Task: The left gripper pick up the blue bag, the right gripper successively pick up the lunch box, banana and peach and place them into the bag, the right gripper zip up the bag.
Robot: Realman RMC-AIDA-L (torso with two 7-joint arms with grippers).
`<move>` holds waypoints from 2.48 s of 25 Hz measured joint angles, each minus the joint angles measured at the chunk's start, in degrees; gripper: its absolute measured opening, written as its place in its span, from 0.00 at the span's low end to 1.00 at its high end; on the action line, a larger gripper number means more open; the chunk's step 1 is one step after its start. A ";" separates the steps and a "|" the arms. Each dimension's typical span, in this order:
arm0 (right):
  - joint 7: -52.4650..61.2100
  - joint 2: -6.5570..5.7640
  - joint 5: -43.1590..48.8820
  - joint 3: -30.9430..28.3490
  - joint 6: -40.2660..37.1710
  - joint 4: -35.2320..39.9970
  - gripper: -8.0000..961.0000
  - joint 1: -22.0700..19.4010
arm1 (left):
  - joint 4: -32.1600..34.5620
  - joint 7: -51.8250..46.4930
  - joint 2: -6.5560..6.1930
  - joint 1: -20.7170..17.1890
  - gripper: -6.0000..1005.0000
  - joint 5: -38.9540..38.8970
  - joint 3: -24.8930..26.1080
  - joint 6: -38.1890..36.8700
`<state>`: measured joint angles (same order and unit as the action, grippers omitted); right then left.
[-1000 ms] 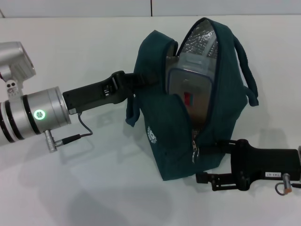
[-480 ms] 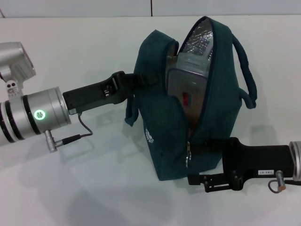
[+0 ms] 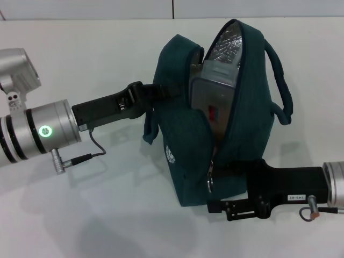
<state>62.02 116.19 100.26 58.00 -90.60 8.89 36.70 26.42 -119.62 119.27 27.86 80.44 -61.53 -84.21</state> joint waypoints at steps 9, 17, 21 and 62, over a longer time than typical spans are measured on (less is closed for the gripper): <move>0.07 0.00 -0.02 -0.61 0.74 0.10 0.85 -1.16 | 0.19 0.00 -0.01 -1.13 0.04 -0.01 0.01 0.02; 0.32 -0.03 -0.02 -0.61 1.34 0.61 0.85 -2.45 | 0.43 -0.06 -0.09 -1.46 0.04 -0.12 0.00 -0.27; 0.35 -0.08 -0.22 -0.67 1.35 0.75 0.85 -2.91 | 0.45 -0.03 -0.09 -1.49 0.04 -0.12 0.00 -1.25; 5.04 -0.19 -1.75 0.44 0.76 4.95 0.83 -5.02 | 0.65 0.00 -0.09 -1.41 0.04 -0.40 0.00 -3.70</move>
<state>67.06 116.00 98.51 58.44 -89.84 13.84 31.69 27.07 -119.62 119.18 26.45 80.04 -61.52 -87.90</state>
